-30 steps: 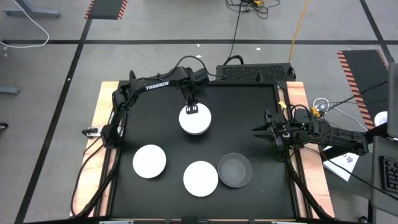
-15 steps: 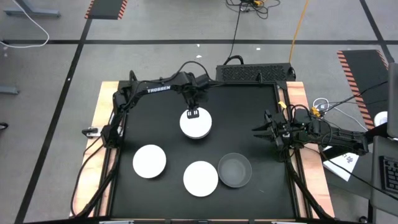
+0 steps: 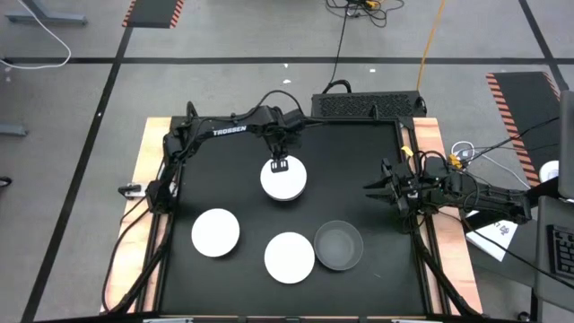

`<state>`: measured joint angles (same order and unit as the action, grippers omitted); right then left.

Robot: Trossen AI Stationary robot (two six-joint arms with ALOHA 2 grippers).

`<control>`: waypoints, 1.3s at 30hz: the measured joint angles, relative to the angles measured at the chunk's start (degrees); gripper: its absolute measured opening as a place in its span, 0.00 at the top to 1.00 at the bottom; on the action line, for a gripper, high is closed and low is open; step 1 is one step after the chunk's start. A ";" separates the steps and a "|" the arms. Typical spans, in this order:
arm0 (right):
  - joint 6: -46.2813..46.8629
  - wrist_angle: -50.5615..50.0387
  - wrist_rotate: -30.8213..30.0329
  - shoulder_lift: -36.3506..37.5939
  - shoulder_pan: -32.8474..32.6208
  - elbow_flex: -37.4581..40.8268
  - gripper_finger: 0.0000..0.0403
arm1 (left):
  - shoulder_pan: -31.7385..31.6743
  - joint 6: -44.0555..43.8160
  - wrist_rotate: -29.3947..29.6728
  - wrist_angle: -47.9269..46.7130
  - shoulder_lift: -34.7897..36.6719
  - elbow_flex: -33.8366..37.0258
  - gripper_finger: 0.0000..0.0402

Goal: Nest bowls inside each other
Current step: Adjust the stacked bowls

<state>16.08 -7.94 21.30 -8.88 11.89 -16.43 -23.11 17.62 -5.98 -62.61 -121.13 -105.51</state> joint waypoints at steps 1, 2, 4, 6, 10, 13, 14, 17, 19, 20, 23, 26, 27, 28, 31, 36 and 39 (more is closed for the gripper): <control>0.00 0.00 0.00 -0.01 0.00 0.00 0.70 | 0.06 -0.10 0.00 0.18 -0.22 0.00 0.99; 0.00 0.00 0.01 0.00 0.01 0.00 0.70 | 0.09 -0.12 -0.03 0.25 -0.34 0.00 0.99; 0.05 -0.02 0.00 -0.02 0.00 0.00 0.70 | 0.22 -0.15 -0.17 0.09 -0.92 0.00 0.99; 0.40 -0.02 0.02 -0.02 0.01 0.00 0.70 | 0.39 -0.14 -0.13 0.15 -1.51 0.00 0.99; 0.44 -0.07 0.02 -0.02 0.01 0.00 0.70 | 0.60 -0.12 -0.20 0.39 -1.52 0.04 0.99; 0.42 -0.04 0.02 0.00 0.00 0.00 0.70 | 0.70 -0.14 -0.07 0.40 -1.52 0.04 0.99; 0.42 -0.06 0.02 -0.02 0.01 0.00 0.70 | 0.73 -0.14 -0.07 0.27 -1.52 0.04 0.99; 0.42 -0.04 0.02 -0.02 -0.01 0.00 0.70 | 0.74 -0.12 -0.09 -0.30 -1.52 0.04 0.98; 0.42 -0.04 0.02 -0.02 0.00 0.00 0.70 | 0.81 0.16 -0.11 -0.26 -1.52 0.04 0.96; 0.42 -0.04 0.02 -0.01 -0.01 0.00 0.70 | 0.83 0.25 -0.09 -0.28 -1.52 0.04 0.95; 0.42 -0.04 0.02 -0.02 -0.01 0.00 0.70 | 0.83 0.38 -0.58 -0.30 -1.52 0.04 0.91; 0.42 -0.04 0.02 -0.02 0.01 0.00 0.70 | 0.85 1.39 -2.00 -0.26 -1.52 0.04 0.86; 0.42 -0.04 0.02 -0.02 -0.01 0.00 0.70 | 0.90 1.63 -2.32 -0.15 -1.52 0.04 0.85; 0.42 -0.04 0.02 -0.02 0.00 0.00 0.70 | 0.91 1.78 -2.72 0.11 -1.52 0.04 0.83; 0.42 -0.04 0.02 -0.02 0.01 0.00 0.70 | 0.92 1.58 -3.08 0.83 -1.52 0.04 0.77; 0.42 -0.04 0.04 -0.02 -0.01 0.00 0.70 | 0.92 1.32 -4.01 1.98 -1.52 0.04 0.68; 0.42 -0.17 0.04 -0.02 0.00 0.00 0.70 | 0.87 1.11 -4.59 2.97 -1.52 0.04 0.62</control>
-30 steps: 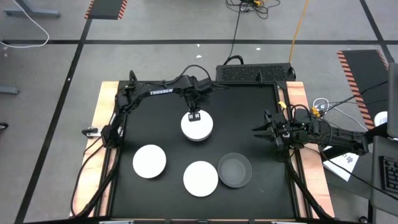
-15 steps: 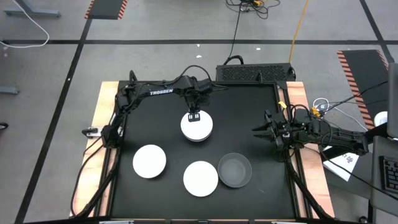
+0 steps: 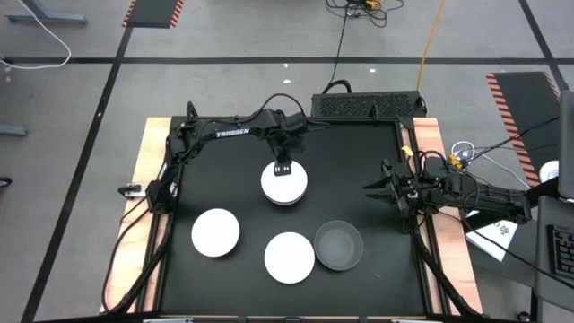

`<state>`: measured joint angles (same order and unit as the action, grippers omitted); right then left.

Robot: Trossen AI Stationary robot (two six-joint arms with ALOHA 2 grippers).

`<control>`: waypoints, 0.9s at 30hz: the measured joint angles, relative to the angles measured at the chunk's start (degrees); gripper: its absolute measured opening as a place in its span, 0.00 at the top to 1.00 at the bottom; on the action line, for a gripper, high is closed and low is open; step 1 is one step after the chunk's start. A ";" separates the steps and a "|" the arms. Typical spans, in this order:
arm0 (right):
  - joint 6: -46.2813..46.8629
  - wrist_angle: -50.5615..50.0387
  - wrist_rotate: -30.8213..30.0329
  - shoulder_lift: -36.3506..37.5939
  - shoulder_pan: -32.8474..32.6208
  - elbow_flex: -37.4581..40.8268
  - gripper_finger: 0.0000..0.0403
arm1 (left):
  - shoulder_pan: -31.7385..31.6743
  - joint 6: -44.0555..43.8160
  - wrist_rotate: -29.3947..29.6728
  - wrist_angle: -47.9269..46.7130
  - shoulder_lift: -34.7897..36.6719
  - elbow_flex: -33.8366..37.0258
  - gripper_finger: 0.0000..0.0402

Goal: Nest bowls inside each other
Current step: Adjust the stacked bowls, then stack the dark gray bowl on top of the white bowl

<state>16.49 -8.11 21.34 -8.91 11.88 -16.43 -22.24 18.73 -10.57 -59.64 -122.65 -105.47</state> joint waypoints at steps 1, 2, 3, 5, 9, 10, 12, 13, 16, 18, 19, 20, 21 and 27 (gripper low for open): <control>0.00 -0.07 0.00 0.00 0.00 0.00 0.70 | -0.02 -0.03 0.00 0.01 0.00 0.00 0.60; 0.00 -0.18 0.00 0.00 0.01 0.00 0.70 | -0.09 -0.05 -0.02 -0.06 0.00 0.00 0.57; 0.00 -0.32 0.00 0.00 0.00 0.00 0.70 | -0.13 -0.19 -0.06 -0.04 0.00 0.00 0.55; 0.00 -0.32 0.02 0.00 0.00 0.00 0.70 | -0.27 -0.40 -0.03 0.00 0.00 0.00 0.50; 0.00 -0.30 0.02 0.00 0.00 0.00 0.70 | -0.95 -0.68 0.25 -0.05 0.00 0.00 0.42; 0.00 -0.30 0.02 0.00 0.02 0.00 0.70 | -1.17 -0.85 0.85 -0.26 0.00 0.00 0.41; 0.11 -0.31 0.02 0.00 0.01 0.00 0.70 | -1.59 -1.22 1.48 -0.96 0.01 0.00 0.39; 0.33 -0.29 0.04 0.00 0.02 0.00 0.70 | -1.74 -1.26 1.55 -1.59 0.17 0.01 0.38; 0.83 -0.29 0.02 0.01 0.00 0.00 0.70 | -1.95 -0.91 1.60 -1.74 0.86 0.02 0.36; 0.84 -0.29 0.02 0.00 0.00 0.00 0.70 | -2.11 -0.25 1.55 -1.68 1.94 0.04 0.36; 0.85 -0.29 0.02 0.02 0.00 0.00 0.70 | -2.10 0.17 1.46 -1.17 2.59 0.04 0.35; 0.84 -0.29 0.02 0.00 0.00 0.00 0.70 | -2.12 0.32 1.20 -0.74 3.32 0.04 0.35; 0.99 -0.29 0.02 0.00 0.01 0.00 0.70 | -2.18 0.42 0.94 -0.67 4.10 0.04 0.35; 1.92 -0.29 0.02 0.02 0.00 0.00 0.70 | -2.23 2.54 -5.90 -0.70 10.81 0.04 0.35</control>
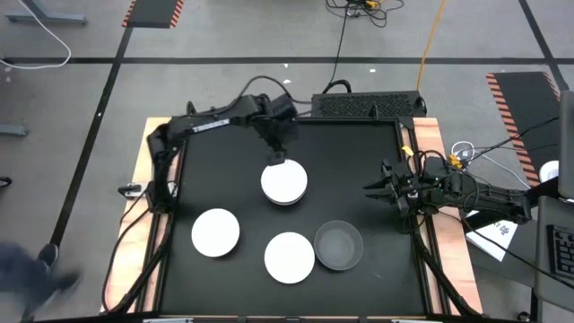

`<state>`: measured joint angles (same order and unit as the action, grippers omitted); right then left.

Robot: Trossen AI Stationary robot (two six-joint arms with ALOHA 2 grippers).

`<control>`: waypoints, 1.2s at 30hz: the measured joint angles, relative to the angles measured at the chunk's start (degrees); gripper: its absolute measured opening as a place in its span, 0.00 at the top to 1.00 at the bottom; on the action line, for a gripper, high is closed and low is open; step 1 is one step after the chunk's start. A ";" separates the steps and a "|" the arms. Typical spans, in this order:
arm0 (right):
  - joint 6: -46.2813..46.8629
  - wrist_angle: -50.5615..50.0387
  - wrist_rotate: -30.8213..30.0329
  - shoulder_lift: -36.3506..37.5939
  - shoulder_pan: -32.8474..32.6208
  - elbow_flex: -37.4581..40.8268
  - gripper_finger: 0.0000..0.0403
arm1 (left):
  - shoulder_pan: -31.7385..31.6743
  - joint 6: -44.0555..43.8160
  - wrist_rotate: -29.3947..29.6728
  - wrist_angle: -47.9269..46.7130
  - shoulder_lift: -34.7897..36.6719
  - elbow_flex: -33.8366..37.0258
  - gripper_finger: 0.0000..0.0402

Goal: Nest bowls inside each other
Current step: Stack the dark gray bowl on top of the white bowl

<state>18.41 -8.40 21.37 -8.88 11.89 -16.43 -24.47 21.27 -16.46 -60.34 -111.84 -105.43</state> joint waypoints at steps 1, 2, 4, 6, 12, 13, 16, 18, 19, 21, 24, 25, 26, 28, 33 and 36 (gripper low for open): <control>0.03 0.00 -0.02 0.00 -0.01 0.00 0.70 | 0.01 0.40 -1.88 0.06 1.16 0.03 0.35; 0.21 0.00 -0.02 0.00 -0.01 0.00 0.70 | 0.06 0.81 -3.47 0.51 2.40 0.42 0.35; 0.43 0.00 -0.02 0.00 -0.01 0.00 0.70 | 0.07 1.60 -5.38 0.91 5.34 1.90 0.35; 0.46 0.01 -0.01 0.00 0.01 0.00 0.70 | 0.22 1.83 -6.07 2.73 8.61 4.36 0.35; 0.68 0.09 -0.02 0.00 0.01 0.00 0.70 | 0.65 1.09 -8.21 8.76 21.93 17.15 0.35; 0.68 0.11 -0.02 0.00 0.01 0.00 0.70 | 0.81 1.04 -8.27 10.04 24.48 19.68 0.35; 0.64 0.46 -0.04 -0.01 0.01 0.00 0.70 | 1.14 -0.88 -9.01 16.60 32.62 28.14 0.35; 0.53 0.46 -0.04 0.00 -0.01 -0.02 0.70 | 1.45 -3.21 -9.22 22.09 38.22 33.80 0.35; 0.49 0.46 -0.04 -0.02 0.01 -0.01 0.70 | 1.59 -4.72 -9.14 25.57 41.15 36.72 0.35; 0.46 0.48 -0.07 0.00 0.01 -0.02 0.70 | 1.92 -9.28 -7.68 31.78 46.63 42.42 0.35; 0.46 0.56 -0.11 -0.02 -0.01 -0.02 0.70 | 2.64 -14.04 -5.77 37.72 53.14 49.02 0.35; 0.44 0.82 -0.11 0.00 0.00 -0.02 0.70 | 3.00 -14.48 -5.58 38.05 54.79 50.48 0.35; 0.44 1.02 -0.11 -0.01 0.01 -0.01 0.70 | 3.39 -14.56 -5.35 38.84 56.29 51.81 0.35; 0.43 1.58 -0.15 -0.02 0.00 -0.01 0.70 | 4.16 -15.15 -3.51 40.47 58.91 54.29 0.35; 0.42 3.61 -0.17 0.00 0.00 -0.02 0.70 | 4.52 -15.34 2.97 40.24 63.77 58.08 0.35; 0.42 3.93 -0.20 0.00 0.00 -0.02 0.70 | 4.52 -15.97 8.37 38.10 66.06 59.22 0.35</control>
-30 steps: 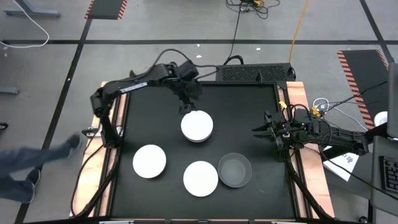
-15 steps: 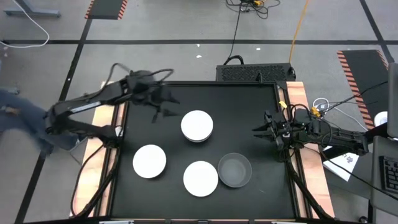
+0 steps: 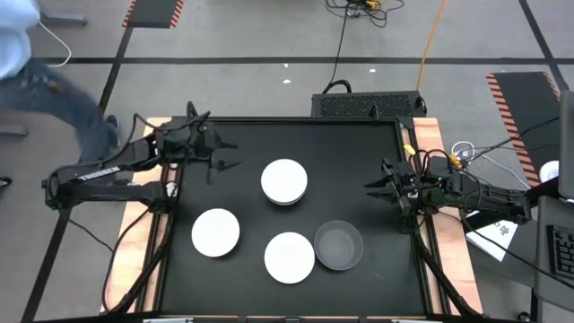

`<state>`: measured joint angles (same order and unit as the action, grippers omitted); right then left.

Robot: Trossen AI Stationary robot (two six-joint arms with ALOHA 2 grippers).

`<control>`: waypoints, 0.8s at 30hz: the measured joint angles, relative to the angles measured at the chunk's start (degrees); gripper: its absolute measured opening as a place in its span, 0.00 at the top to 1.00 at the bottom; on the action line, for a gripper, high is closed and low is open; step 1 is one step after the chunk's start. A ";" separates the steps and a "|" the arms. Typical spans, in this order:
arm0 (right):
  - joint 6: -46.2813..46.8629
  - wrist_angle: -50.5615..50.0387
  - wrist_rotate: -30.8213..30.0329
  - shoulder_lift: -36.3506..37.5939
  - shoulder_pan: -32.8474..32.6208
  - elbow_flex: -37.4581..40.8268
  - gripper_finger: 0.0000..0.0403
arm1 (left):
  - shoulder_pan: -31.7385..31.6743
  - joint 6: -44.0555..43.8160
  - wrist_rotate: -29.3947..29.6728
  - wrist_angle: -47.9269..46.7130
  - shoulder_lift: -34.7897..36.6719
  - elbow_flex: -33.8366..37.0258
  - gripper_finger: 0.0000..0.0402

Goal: Nest bowls inside each other
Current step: Stack the dark gray bowl on top of the white bowl

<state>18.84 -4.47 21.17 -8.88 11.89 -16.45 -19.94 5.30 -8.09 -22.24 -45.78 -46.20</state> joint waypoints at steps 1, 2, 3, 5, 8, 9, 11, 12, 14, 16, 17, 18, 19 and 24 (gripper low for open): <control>0.00 -0.01 0.00 -0.01 0.00 0.00 0.70 | 0.00 -0.11 1.29 -0.74 0.66 0.31 0.35; 0.01 -0.02 0.00 -0.02 -0.01 0.00 0.70 | 0.00 -0.23 2.26 -1.53 1.28 0.60 0.35; 0.01 -0.02 0.00 -0.02 -0.01 0.00 0.70 | 0.00 -0.46 2.73 -2.35 1.84 0.85 0.35; -0.01 -0.02 -0.02 -0.02 -0.01 0.00 0.70 | 0.00 -1.01 3.22 -3.00 3.02 1.55 0.35; -0.01 -0.03 -0.02 -0.01 -0.01 0.00 0.70 | 0.00 -2.48 0.86 -1.50 5.50 3.66 0.36; -0.01 -0.04 -0.02 -0.01 -0.01 0.00 0.70 | 0.00 -3.23 -1.45 0.44 6.40 4.57 0.37; -0.28 -0.04 -0.02 -0.02 -0.01 0.00 0.70 | 0.02 -5.49 -6.34 5.71 8.41 6.79 0.39; -0.46 -0.04 -0.02 -0.02 -0.01 0.00 0.70 | 0.07 -7.02 -7.87 8.32 9.36 7.98 0.40; -0.91 -0.04 -0.02 0.00 -0.01 0.00 0.70 | 0.08 -9.41 -8.92 12.07 10.92 10.30 0.42; -1.32 -0.04 -0.04 -0.02 0.01 0.00 0.70 | 0.18 -10.01 -9.22 13.16 12.08 12.47 0.45; -1.43 -0.04 -0.04 -0.01 0.00 0.00 0.70 | 0.19 -10.08 -9.30 13.42 12.48 13.39 0.46; -1.52 -0.04 -0.04 0.00 0.00 0.00 0.70 | 0.20 -10.07 -9.38 13.64 12.79 14.26 0.47; -1.52 -0.04 -0.04 0.00 -0.01 0.00 0.70 | 0.20 -9.92 -9.40 13.66 13.05 15.18 0.48; -1.52 -0.07 -0.04 0.00 -0.01 0.00 0.70 | 0.57 -7.55 -9.40 17.37 14.71 20.01 0.51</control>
<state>17.32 -4.54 21.12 -8.89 11.88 -16.45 -19.37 -2.26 -17.50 -4.87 -31.08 -26.20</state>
